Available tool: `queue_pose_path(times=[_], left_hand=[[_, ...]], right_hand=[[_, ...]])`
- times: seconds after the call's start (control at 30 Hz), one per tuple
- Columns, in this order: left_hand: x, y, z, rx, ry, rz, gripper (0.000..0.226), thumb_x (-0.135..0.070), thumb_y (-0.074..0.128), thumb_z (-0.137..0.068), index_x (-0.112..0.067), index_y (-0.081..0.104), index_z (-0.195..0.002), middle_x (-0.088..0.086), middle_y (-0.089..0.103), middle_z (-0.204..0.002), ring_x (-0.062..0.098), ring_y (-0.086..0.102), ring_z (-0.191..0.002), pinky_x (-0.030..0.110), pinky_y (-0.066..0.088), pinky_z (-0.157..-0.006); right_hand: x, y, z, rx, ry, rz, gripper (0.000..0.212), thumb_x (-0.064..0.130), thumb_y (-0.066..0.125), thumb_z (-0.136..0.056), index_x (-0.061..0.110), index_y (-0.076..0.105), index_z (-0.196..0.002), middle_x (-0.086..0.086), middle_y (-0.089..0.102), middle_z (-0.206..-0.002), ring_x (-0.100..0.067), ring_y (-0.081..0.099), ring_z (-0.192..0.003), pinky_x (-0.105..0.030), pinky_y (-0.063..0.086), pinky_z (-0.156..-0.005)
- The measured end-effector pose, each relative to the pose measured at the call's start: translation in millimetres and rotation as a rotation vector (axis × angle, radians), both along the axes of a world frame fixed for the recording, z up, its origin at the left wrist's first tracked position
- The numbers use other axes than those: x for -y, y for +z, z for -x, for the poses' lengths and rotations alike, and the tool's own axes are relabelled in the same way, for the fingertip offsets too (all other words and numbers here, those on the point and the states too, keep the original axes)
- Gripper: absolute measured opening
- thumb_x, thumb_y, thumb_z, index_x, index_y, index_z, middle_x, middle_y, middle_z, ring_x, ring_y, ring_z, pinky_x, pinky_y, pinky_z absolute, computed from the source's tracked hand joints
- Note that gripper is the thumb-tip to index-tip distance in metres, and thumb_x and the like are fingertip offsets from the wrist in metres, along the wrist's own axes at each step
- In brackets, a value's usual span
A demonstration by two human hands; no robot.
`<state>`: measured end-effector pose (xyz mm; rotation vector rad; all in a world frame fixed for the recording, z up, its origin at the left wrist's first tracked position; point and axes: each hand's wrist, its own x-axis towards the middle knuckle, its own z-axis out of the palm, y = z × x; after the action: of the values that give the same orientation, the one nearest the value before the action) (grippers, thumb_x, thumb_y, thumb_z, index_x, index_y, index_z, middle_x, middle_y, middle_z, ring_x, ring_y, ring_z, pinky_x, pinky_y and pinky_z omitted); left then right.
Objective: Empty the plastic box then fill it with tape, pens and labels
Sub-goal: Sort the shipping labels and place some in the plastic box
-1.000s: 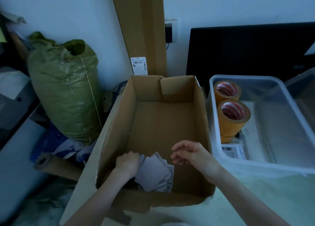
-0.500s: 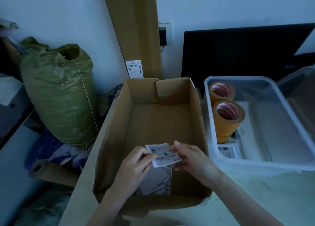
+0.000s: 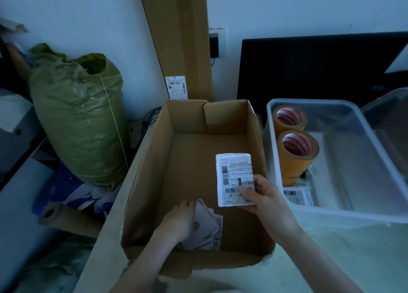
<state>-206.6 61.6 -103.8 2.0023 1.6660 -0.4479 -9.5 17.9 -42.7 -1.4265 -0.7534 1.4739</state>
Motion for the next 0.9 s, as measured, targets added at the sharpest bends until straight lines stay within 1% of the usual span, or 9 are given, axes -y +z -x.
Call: queue_pose_path(times=[0.07,0.1,0.23,0.33,0.47,0.6,0.73,0.83,0.9], left_hand=[[1.2,-13.2,-8.9,-0.123,-0.065,0.123,0.065,-0.027,0.059,-0.09,-0.018,0.025,-0.144,0.012,0.034,-0.143,0.028,0.044,-0.124,0.039,0.045,-0.097],[3.4,-19.8,-13.8,-0.178,-0.115,0.141,0.069,-0.027,0.062,-0.089,-0.017,0.022,-0.145,0.014,0.03,-0.144,0.032,0.041,-0.126,0.041,0.043,-0.099],[9.6,-32.4,-29.1,-0.353,-0.268,0.074,0.075,-0.027,0.064,-0.087,-0.013,0.018,-0.144,0.02,0.022,-0.146,0.039,0.034,-0.131,0.046,0.041,-0.1],[6.5,-35.2,-30.6,-0.354,-0.255,0.098,0.078,-0.025,0.065,-0.087,-0.014,0.015,-0.146,0.02,0.016,-0.15,0.043,0.028,-0.134,0.048,0.038,-0.102],[9.7,-33.5,-29.3,-0.315,-0.21,0.097,0.072,-0.025,0.06,-0.091,-0.016,0.015,-0.146,0.017,0.011,-0.153,0.042,0.024,-0.136,0.047,0.038,-0.103],[9.2,-27.7,-30.0,-0.336,-0.263,0.025,0.071,-0.025,0.058,-0.092,-0.012,0.014,-0.146,0.018,0.018,-0.151,0.038,0.035,-0.132,0.041,0.04,-0.101],[6.6,-23.0,-29.6,-0.327,-0.252,0.003,0.065,-0.018,0.053,-0.095,-0.006,0.017,-0.147,0.016,0.022,-0.151,0.031,0.038,-0.132,0.036,0.04,-0.101],[1.1,-22.0,-24.4,-0.238,-0.151,0.004,0.044,-0.014,0.049,-0.096,-0.011,0.037,-0.138,0.012,0.039,-0.141,0.025,0.051,-0.121,0.033,0.047,-0.094],[-4.0,-15.8,-15.3,-0.161,-0.042,-0.005,0.026,-0.015,0.044,-0.099,-0.014,0.053,-0.123,0.006,0.056,-0.123,0.019,0.059,-0.106,0.027,0.05,-0.082]], right_hand=[[2.4,1.8,-0.1,-0.06,-0.028,0.0,0.022,0.005,0.059,-0.089,0.01,0.059,-0.11,-0.006,0.071,-0.105,-0.021,0.071,-0.096,-0.043,0.057,-0.085],[3.6,2.3,-0.4,-0.096,-0.04,0.001,0.021,0.005,0.058,-0.089,0.01,0.058,-0.11,-0.006,0.071,-0.105,-0.021,0.071,-0.096,-0.042,0.058,-0.083],[7.5,4.8,-1.0,-0.211,-0.067,-0.008,0.019,0.005,0.056,-0.091,0.009,0.059,-0.109,-0.007,0.073,-0.101,-0.024,0.071,-0.094,-0.038,0.058,-0.075],[9.7,5.8,-2.3,-0.272,-0.082,-0.005,0.02,0.005,0.054,-0.092,0.011,0.059,-0.11,-0.007,0.073,-0.1,-0.025,0.072,-0.094,-0.035,0.06,-0.068],[13.2,5.4,-4.5,-0.32,-0.087,0.0,0.024,0.006,0.054,-0.092,0.013,0.058,-0.114,-0.009,0.07,-0.106,-0.027,0.071,-0.096,-0.035,0.06,-0.066],[16.0,3.1,-3.0,-0.326,-0.1,-0.007,0.026,0.005,0.052,-0.093,0.016,0.058,-0.117,-0.009,0.069,-0.11,-0.026,0.071,-0.097,-0.035,0.061,-0.066],[18.4,1.2,-1.5,-0.321,-0.122,-0.012,0.028,0.006,0.051,-0.094,0.018,0.059,-0.117,-0.008,0.069,-0.112,-0.025,0.07,-0.098,-0.034,0.06,-0.066],[19.9,0.4,-3.1,-0.306,-0.132,-0.018,0.03,0.006,0.051,-0.094,0.021,0.059,-0.12,-0.007,0.068,-0.113,-0.024,0.069,-0.101,-0.036,0.06,-0.071],[20.7,0.3,-4.0,-0.287,-0.139,-0.029,0.031,0.006,0.05,-0.095,0.023,0.059,-0.12,-0.005,0.069,-0.112,-0.024,0.069,-0.102,-0.039,0.059,-0.075]])
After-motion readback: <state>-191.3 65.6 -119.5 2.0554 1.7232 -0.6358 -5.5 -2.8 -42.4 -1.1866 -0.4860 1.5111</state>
